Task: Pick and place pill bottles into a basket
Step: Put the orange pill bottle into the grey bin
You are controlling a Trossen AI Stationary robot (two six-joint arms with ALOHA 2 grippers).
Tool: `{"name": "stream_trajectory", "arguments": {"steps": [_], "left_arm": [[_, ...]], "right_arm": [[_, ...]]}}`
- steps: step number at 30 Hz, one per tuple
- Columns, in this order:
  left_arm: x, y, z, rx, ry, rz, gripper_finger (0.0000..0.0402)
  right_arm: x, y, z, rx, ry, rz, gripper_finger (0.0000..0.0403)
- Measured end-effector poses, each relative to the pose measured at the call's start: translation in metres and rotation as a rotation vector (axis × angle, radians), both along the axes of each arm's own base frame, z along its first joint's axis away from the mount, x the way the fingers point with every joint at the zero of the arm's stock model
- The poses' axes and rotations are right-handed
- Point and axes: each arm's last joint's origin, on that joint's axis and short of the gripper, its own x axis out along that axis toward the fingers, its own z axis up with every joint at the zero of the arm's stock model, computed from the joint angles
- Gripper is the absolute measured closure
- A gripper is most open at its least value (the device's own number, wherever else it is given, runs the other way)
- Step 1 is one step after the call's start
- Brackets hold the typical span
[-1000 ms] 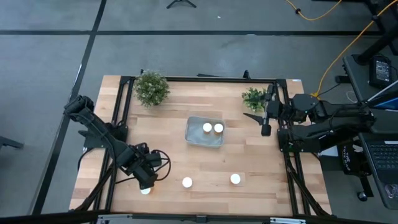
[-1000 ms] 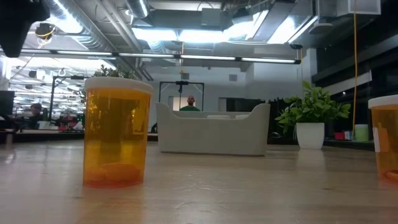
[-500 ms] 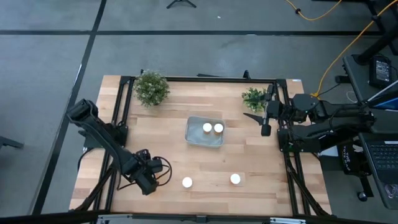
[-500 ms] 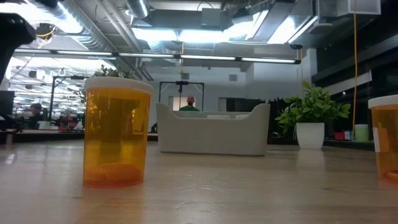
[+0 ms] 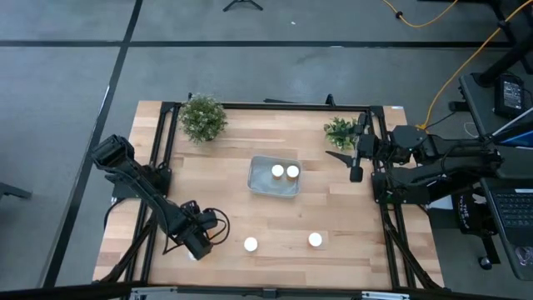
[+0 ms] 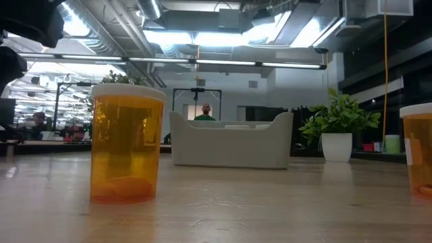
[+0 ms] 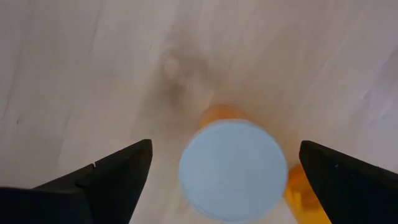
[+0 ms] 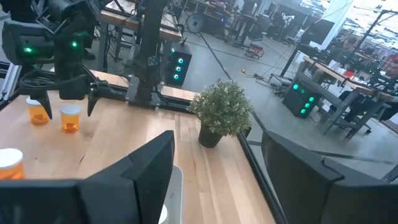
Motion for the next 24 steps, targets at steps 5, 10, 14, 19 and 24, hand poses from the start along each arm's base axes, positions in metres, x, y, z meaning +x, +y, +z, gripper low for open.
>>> {"name": "stream_trajectory", "arguments": {"steps": [5, 10, 14, 19, 24], "left_arm": [[0.0002, 0.0, 0.0008, -0.003, -0.008, 0.006, 0.0004], [0.0003, -0.0001, 0.0008, -0.005, -0.009, 0.008, 0.0036], [0.0003, -0.0002, 0.0008, -0.007, -0.007, 0.007, 0.0075], [0.001, -0.0011, 0.001, -0.02, -0.013, 0.015, 0.0128], [0.0022, 0.0003, 0.001, -0.028, -0.008, 0.037, 0.0187]], "right_arm": [[0.0002, 0.0, -0.0001, -0.001, 0.001, 0.0, 0.0158], [0.0002, 0.0, -0.0001, -0.001, 0.001, 0.0, 0.0158], [0.0001, 0.0, -0.0001, -0.002, 0.001, 0.0, 0.0158], [0.0001, 0.0, -0.0002, -0.002, 0.002, 0.0, 0.0158], [0.0001, 0.0, -0.0002, -0.002, 0.002, 0.0, 0.0158]]}}
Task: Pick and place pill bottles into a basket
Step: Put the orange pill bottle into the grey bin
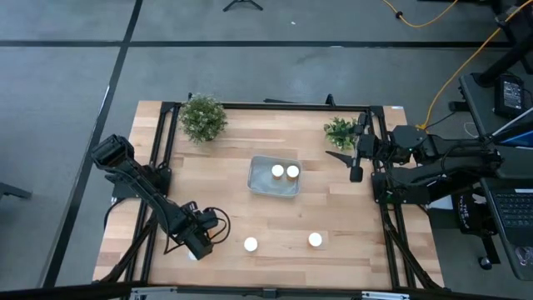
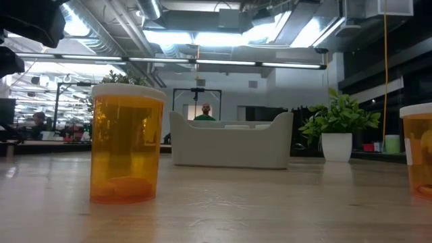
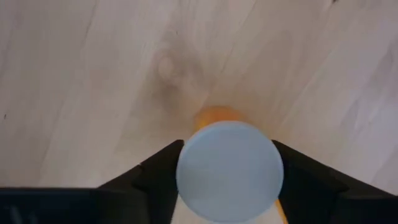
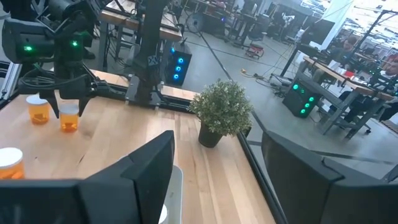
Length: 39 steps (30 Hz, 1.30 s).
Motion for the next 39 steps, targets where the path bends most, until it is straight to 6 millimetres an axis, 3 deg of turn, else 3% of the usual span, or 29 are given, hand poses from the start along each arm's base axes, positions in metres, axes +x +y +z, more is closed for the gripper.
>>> {"name": "stream_trajectory", "arguments": {"steps": [2, 23, 30, 39], "left_arm": [[0.0, 0.0, 0.0, 0.0, 0.0, 0.001, 0.0203], [0.01, 0.008, 0.007, 0.016, -0.049, 0.011, 0.0203], [0.014, 0.028, 0.03, 0.036, -0.165, 0.032, 0.0203], [0.021, 0.069, 0.074, 0.075, -0.296, -0.023, 0.0203]], "right_arm": [[0.0, 0.0, 0.0, 0.0, 0.0, 0.0, 0.0158], [0.0, 0.0, 0.0, 0.0, 0.001, 0.0, 0.0158], [0.0, 0.0, -0.001, 0.002, 0.007, 0.0, 0.0158], [0.0, 0.0, -0.001, 0.005, 0.012, -0.001, 0.0158]]}}
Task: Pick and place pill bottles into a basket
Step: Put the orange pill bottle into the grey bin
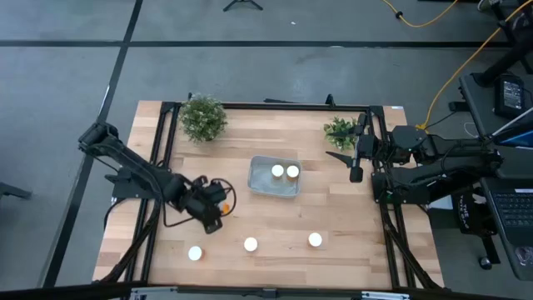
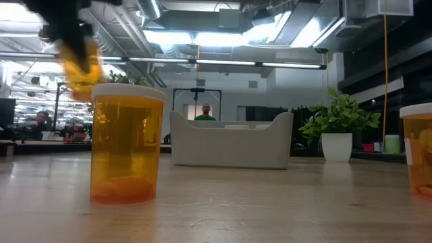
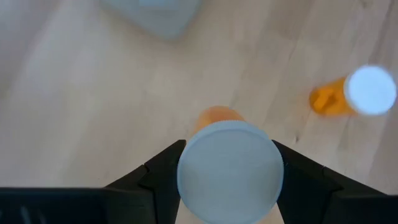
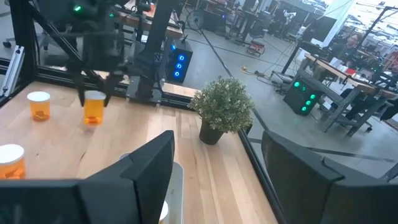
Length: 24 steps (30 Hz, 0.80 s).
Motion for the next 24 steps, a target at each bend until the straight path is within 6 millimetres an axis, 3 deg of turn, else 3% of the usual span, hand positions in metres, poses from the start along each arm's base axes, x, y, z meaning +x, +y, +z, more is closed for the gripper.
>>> {"name": "stream_trajectory", "arguments": {"steps": [15, 20, 24], "left_arm": [[0.035, 0.084, 0.084, 0.183, -0.107, -0.196, 0.0203], [0.048, 0.11, 0.088, 0.206, -0.057, -0.261, 0.0203], [0.064, 0.127, 0.079, 0.212, 0.013, -0.335, 0.0203]], "right_arm": [[0.0, 0.0, 0.001, 0.002, -0.007, -0.001, 0.0158], [0.0, 0.0, 0.001, 0.023, -0.011, -0.004, 0.0158], [0.0, 0.0, 0.0, 0.052, -0.013, -0.008, 0.0158]]}}
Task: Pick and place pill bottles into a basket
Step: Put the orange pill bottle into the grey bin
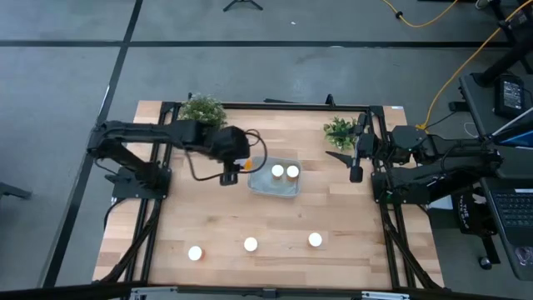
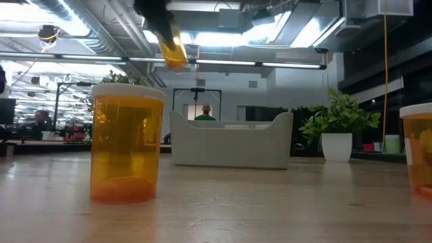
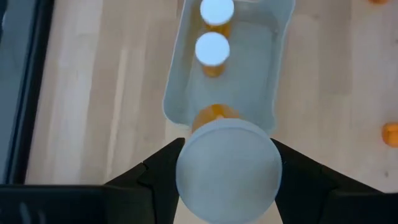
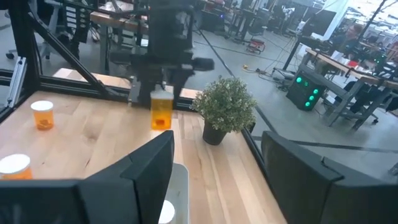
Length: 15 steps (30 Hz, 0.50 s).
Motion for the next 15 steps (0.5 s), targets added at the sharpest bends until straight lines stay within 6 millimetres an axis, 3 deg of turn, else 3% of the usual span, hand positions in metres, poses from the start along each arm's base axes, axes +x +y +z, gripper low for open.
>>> {"name": "stream_trajectory", "arguments": {"steps": [8, 15], "left_arm": [[0.036, 0.018, -0.01, 0.016, 0.048, -0.126, 0.0203], [0.054, 0.025, -0.038, 0.008, 0.145, -0.188, 0.0203]], "right_arm": [[0.0, 0.0, 0.0, 0.0, 0.003, 0.0, 0.0158], [0.0, 0.0, 0.0, 0.0, 0.004, 0.0, 0.0158]]}}
